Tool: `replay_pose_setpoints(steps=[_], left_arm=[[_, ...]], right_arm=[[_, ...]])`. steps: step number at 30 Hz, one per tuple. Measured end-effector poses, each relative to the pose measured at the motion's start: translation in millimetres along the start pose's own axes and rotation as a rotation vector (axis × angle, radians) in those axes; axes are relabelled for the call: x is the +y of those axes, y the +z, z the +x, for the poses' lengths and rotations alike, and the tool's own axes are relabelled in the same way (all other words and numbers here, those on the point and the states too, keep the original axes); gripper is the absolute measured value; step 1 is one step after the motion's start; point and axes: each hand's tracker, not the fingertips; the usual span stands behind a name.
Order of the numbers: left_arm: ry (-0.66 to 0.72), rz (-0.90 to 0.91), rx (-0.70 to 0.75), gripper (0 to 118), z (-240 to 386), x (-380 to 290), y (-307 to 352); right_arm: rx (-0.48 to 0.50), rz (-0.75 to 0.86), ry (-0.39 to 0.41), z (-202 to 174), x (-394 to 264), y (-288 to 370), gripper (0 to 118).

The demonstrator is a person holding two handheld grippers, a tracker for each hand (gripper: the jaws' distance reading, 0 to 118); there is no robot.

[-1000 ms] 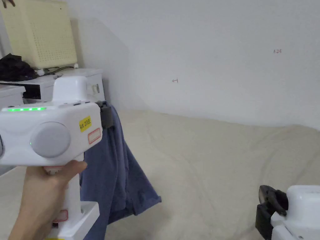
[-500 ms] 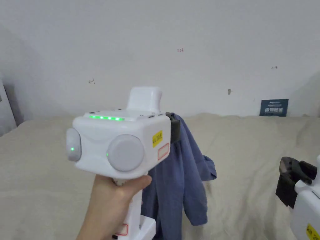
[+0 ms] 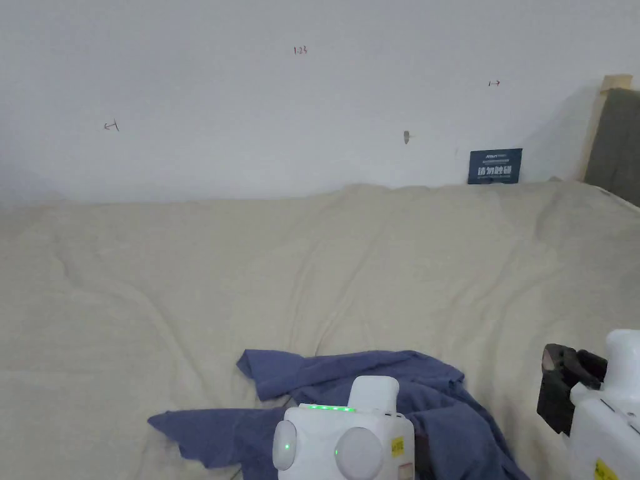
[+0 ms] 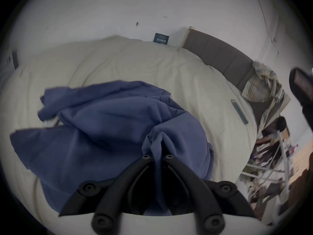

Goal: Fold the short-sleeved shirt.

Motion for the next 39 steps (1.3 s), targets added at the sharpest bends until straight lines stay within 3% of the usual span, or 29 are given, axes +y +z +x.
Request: replay_pose_setpoints(steps=[1, 2, 4, 5, 7, 10, 12, 16, 20, 24, 30, 31, 32, 34, 35, 39], left_arm=[[0.005, 0.012, -0.005, 14, -4.7, 1.3, 0.7], [0.013, 0.009, 0.003, 36, -8.0, 3.4, 2.0], [0.03, -0.025, 0.033, 115, -13.1, 10.6, 5.6], [0.033, -0.021, 0.024, 117, -16.0, 10.3, 10.2], [0.044, 0.047, -0.033, 116, -26.3, 8.8, 30.9], [0.046, 0.065, -0.021, 115, -30.9, 10.2, 62.2], [0.016, 0.132, 0.02, 109, -38.8, 3.1, 85.4], [0.022, 0.184, 0.159, 29, -70.6, -10.2, 131.6], [0.006, 0.195, 0.335, 0, -111.7, -30.0, 157.8], [0.155, 0.148, 0.377, 0, -163.0, -52.7, 175.9], [0.186, 0.195, 0.416, 0, -203.7, -58.0, 181.3], [0.177, 0.185, 0.406, 6, -206.5, -52.2, 178.3], [0.174, 0.187, 0.398, 31, -209.4, -48.3, 174.7], [0.169, 0.162, 0.366, 104, -219.5, -34.6, 159.3], [0.171, 0.165, 0.353, 110, -224.5, -29.2, 153.3], [0.21, 0.153, 0.351, 110, -245.2, -1.3, 121.9]], right_arm=[[-0.004, -0.003, 0.0, -0.1, -1.0, -1.1, 0], [-0.006, -0.008, 0.002, -0.1, -1.5, -1.6, 0], [-0.003, -0.013, 0.002, -1.3, -2.0, -3.2, 0], [0.001, -0.014, 0.0, -2.2, -2.0, -3.4, 0], [0.011, -0.014, -0.007, -5.4, -2.4, -3.0, 0], [0.032, -0.012, 0.0, -13.9, -1.4, -0.6, 0], [0.048, -0.009, 0.009, -21.5, -0.7, 0.8, 0], [0.111, -0.002, 0.026, -40.8, -0.1, 4.8, 0], [0.174, 0.0, 0.06, -67.7, 0.6, 8.6, 0], [0.231, -0.013, 0.072, -89.9, -3.4, 3.9, 0], [0.289, -0.044, 0.129, -118.5, -11.9, -5.9, 0], [0.296, -0.05, 0.131, -122.3, -13.5, -8.1, 0], [0.303, -0.057, 0.133, -125.3, -15.0, -10.2, 0], [0.315, -0.073, 0.14, -131.0, -18.3, -15.7, 0], [0.319, -0.084, 0.145, -133.4, -19.6, -18.3, 0], [0.324, -0.117, 0.185, -141.2, -25.6, -28.7, 0]])
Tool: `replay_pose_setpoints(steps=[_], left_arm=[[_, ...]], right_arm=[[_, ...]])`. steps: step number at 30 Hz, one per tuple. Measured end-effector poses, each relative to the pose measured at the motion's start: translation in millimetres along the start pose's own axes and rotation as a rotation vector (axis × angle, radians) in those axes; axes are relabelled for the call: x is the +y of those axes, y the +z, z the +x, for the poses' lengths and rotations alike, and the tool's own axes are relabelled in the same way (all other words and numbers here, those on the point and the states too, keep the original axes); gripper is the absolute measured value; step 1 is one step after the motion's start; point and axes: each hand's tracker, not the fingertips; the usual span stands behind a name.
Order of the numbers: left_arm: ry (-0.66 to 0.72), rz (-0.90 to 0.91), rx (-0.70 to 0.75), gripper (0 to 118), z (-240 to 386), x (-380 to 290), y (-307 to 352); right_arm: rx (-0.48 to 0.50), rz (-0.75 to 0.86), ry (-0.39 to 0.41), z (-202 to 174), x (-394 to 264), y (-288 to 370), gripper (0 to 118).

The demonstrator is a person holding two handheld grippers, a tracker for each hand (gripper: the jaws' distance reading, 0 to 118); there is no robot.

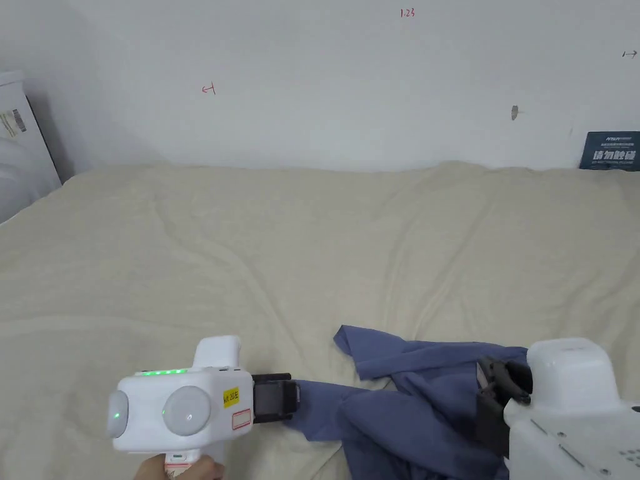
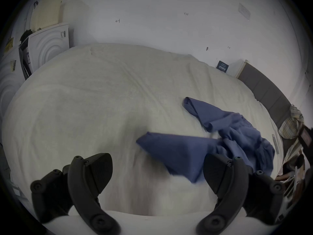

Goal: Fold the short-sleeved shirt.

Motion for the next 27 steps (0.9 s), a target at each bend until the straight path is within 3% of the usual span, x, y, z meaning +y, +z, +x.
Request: replay_pose_setpoints(steps=[5, 7, 10, 12, 14, 17, 22, 25, 26, 27], left_arm=[[-0.019, -0.04, 0.009, 108, 6.4, 12.4, -36.7], [-0.003, -0.128, 0.01, 83, 11.9, 6.0, -49.2], [-0.211, -0.029, 0.202, 51, 34.4, -10.0, -45.2], [-0.207, -0.026, 0.145, 2, 39.6, -8.2, -39.7], [-0.208, -0.016, 0.123, 2, 48.7, -11.0, -38.6], [-0.307, -0.014, 0.22, 2, 61.5, -13.4, -35.3], [-0.177, 0.039, 0.104, 2, 56.4, -8.9, -3.0], [-0.188, 0.071, 0.134, 2, 57.4, -8.7, 12.8], [-0.191, 0.078, 0.133, 2, 56.8, -8.4, 16.7], [-0.19, 0.083, 0.127, 2, 55.7, -7.9, 20.8]], right_arm=[[-0.003, -0.038, 0.023, 0.2, -5.8, -13.3, 0], [-0.002, -0.056, 0.018, 2.8, -7.8, -18.0, 0], [-0.002, -0.063, 0.009, 6.4, -10.9, -19.7, 0], [-0.002, -0.063, 0.002, 10.1, -13.0, -20.3, 0], [-0.006, -0.073, -0.007, 13.3, -13.4, -19.7, 0], [-0.011, -0.068, -0.007, 21.7, -11.2, -15.5, 0], [0.108, -0.04, -0.082, 49.6, 15.2, -16.7, 0], [0.1, -0.013, -0.073, 68.9, 39.9, -25.4, 0], [0.1, -0.007, -0.047, 74.7, 48.4, -30.3, 6], [0.106, 0.009, -0.031, 81.7, 57.2, -36.7, 28]])
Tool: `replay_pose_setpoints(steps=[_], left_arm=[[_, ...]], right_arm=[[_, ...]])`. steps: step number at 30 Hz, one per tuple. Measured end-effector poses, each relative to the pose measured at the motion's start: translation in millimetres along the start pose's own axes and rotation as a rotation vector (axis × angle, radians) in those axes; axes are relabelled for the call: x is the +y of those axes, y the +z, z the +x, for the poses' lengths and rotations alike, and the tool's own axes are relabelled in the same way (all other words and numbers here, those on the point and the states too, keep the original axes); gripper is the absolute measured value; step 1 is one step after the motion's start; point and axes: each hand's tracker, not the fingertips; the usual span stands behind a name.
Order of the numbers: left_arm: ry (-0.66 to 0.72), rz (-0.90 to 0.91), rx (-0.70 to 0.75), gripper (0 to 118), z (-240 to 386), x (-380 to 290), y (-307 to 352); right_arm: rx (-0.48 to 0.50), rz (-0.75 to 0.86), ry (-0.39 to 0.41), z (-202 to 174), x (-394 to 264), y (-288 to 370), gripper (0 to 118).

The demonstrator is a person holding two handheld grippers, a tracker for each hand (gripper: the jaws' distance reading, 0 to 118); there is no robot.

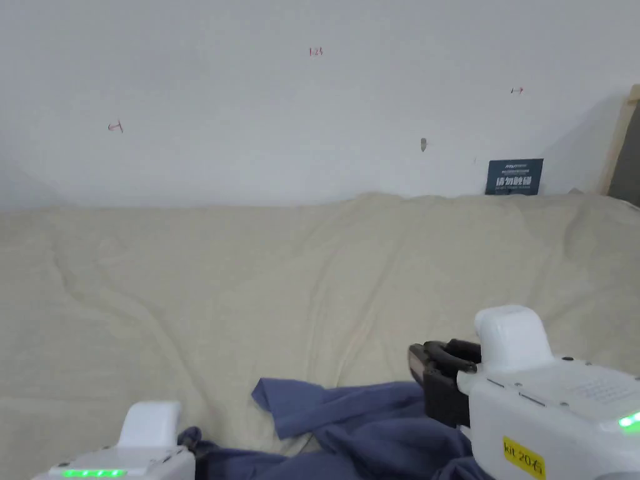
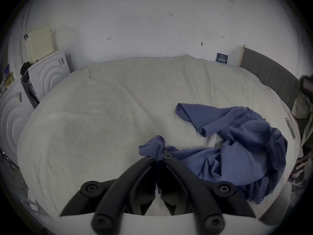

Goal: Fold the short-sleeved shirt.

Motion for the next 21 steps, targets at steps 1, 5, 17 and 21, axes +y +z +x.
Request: replay_pose_setpoints(steps=[1, 5, 17, 21], left_arm=[[0.01, 0.006, -0.005, 2, -1.2, 0.9, 1.5], [0.026, 0.014, -0.017, 2, -1.7, 2.0, 5.3], [0.03, -0.022, -0.005, 2, -2.5, 4.7, -6.9], [0.035, -0.028, -0.013, 2, -4.2, 5.6, -10.6]], right_arm=[[0.032, 0.012, 0.02, 8.7, 7.3, -8.0, 72], [0.053, -0.108, 0.116, 37.8, 27.1, -54.7, 104], [-0.068, -0.652, 0.314, 72.4, -43.8, -223.1, 102], [-0.037, -0.703, 0.236, 73.2, -54.8, -232.9, 99]])
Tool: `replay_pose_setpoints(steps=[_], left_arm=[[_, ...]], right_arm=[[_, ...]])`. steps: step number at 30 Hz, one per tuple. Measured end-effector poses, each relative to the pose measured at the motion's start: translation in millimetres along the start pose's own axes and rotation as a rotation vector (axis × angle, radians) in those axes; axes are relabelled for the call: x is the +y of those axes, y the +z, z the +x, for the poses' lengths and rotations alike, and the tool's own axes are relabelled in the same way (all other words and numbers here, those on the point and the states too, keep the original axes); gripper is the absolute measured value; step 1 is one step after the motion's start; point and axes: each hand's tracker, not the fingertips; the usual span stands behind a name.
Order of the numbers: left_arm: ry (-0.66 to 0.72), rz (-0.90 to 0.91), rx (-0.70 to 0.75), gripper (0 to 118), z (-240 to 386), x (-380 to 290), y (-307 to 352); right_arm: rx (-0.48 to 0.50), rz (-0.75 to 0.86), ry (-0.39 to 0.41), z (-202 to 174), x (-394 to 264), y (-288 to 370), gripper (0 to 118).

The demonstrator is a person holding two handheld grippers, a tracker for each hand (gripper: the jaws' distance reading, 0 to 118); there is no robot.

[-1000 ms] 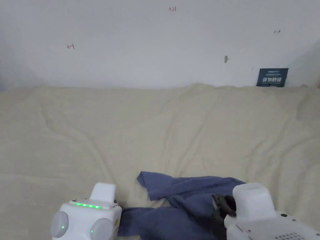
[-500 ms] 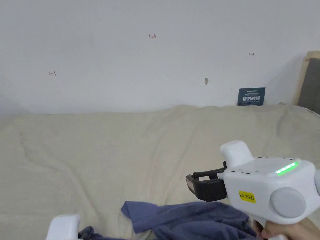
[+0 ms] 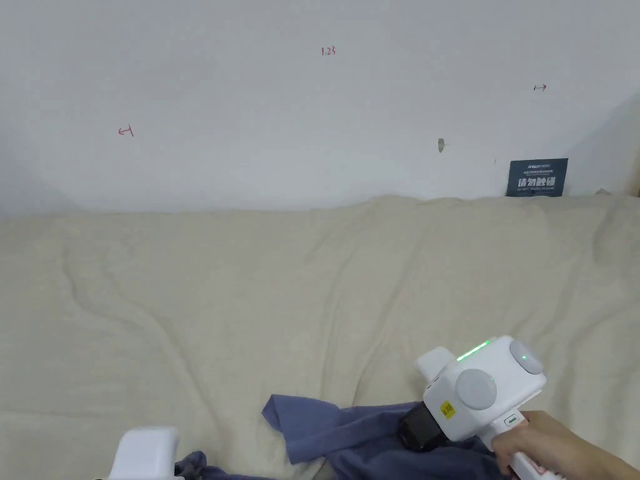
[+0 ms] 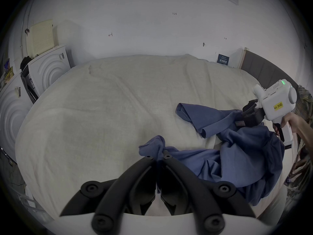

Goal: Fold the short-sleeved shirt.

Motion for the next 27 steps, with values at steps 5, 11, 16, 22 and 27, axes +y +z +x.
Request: replay_pose_setpoints(steps=[5, 11, 16, 22, 27], left_arm=[[-0.014, -0.006, 0.011, 2, 2.0, 0.8, -0.3], [0.005, 0.005, -0.001, 2, 1.0, 6.1, 6.2], [-0.001, 0.032, 0.0, 2, 4.6, 14.6, 21.3], [0.028, 0.166, 0.038, 2, 4.1, 37.3, 57.5], [-0.008, 0.263, 0.063, 2, 1.3, 82.5, 88.3]], right_arm=[[0.069, 0.011, -0.057, 9.4, 0.3, 12.3, 71], [0.04, 0.04, -0.004, 10.1, 4.5, 22.5, 3], [0.093, 0.125, -0.135, 30.7, 3.5, 55.3, 3], [0.089, 0.263, -0.202, 56.0, -1.9, 141.1, 3], [0.028, 0.396, -0.296, 94.6, 2.5, 221.6, 3]])
